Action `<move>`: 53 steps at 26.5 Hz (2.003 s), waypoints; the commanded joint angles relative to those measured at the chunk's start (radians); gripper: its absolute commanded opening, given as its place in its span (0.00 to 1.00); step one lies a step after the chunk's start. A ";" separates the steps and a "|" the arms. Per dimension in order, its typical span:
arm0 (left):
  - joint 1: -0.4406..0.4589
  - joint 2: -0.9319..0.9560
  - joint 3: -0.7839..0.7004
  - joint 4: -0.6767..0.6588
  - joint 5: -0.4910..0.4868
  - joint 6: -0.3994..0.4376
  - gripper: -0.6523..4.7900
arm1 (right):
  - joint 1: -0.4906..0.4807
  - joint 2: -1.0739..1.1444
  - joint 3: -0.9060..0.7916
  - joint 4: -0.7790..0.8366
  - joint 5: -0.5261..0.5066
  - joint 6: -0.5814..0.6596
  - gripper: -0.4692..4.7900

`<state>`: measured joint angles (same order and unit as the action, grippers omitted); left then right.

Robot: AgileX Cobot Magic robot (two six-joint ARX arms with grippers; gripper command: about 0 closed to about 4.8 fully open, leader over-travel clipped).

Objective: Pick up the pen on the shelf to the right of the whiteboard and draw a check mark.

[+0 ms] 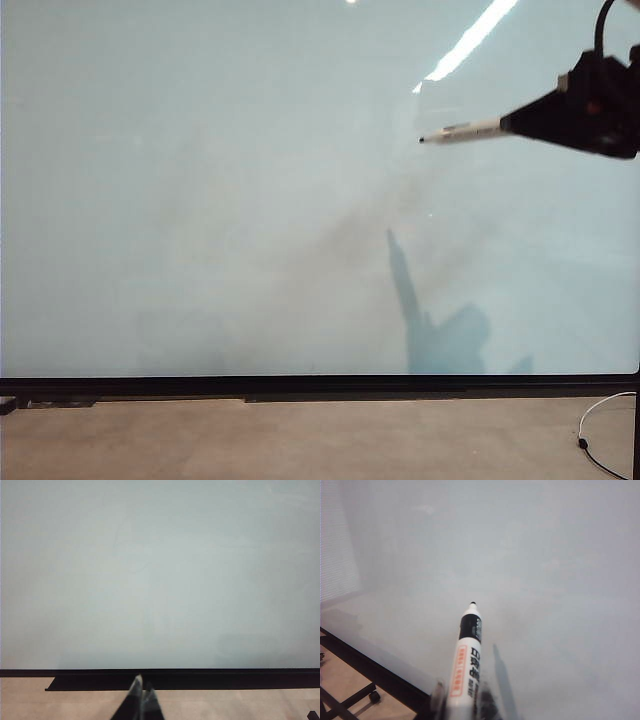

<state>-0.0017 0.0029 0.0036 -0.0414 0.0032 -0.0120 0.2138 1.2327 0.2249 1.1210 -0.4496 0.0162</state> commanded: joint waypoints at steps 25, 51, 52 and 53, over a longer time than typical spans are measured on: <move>0.000 0.000 0.003 0.013 0.000 0.004 0.11 | 0.159 0.482 0.266 0.290 0.039 0.017 0.08; 0.000 0.000 0.003 0.013 0.000 0.004 0.11 | 0.160 0.482 0.276 0.240 0.145 0.018 0.08; 0.000 0.000 0.003 0.013 0.000 0.004 0.11 | 0.160 0.482 0.268 0.243 0.157 0.018 0.08; 0.000 0.000 0.003 0.013 0.000 0.004 0.11 | 0.160 0.482 0.261 0.248 0.164 0.018 0.08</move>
<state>-0.0017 0.0029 0.0036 -0.0410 0.0032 -0.0120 0.3744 1.7184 0.4938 1.3567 -0.3126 0.0349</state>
